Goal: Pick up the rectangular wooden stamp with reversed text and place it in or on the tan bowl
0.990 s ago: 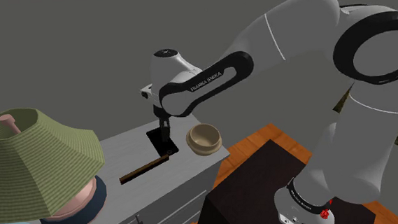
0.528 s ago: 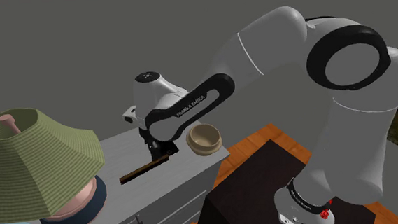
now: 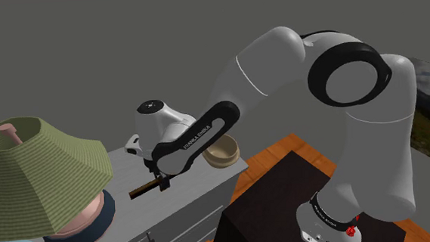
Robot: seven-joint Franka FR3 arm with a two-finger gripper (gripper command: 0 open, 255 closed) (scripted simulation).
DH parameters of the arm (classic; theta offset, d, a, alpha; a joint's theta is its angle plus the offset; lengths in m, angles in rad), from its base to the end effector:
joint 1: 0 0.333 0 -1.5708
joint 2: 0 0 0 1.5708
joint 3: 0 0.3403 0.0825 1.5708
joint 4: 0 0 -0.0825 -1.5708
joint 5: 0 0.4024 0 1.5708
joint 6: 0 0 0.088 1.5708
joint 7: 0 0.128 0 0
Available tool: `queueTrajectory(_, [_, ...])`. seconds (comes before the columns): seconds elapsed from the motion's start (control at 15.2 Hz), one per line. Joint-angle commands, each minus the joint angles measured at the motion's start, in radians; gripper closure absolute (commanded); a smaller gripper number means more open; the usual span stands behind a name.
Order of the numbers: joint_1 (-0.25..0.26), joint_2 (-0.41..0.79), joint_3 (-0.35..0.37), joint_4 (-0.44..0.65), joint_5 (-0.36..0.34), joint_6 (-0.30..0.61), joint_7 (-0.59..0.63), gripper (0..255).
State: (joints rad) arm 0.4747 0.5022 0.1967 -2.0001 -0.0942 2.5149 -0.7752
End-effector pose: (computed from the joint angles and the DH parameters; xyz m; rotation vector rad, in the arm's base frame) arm 0.4974 0.3920 0.1967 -2.2744 -2.1135 -0.0414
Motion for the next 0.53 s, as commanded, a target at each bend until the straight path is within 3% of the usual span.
queueTrajectory(0.0, [0.003, 0.021, -0.004, 0.0, -0.006, 0.021, 0.003, 0])
queueTrajectory(0.46, [0.006, 0.039, -0.008, 0.003, -0.01, 0.036, 0.005, 0])
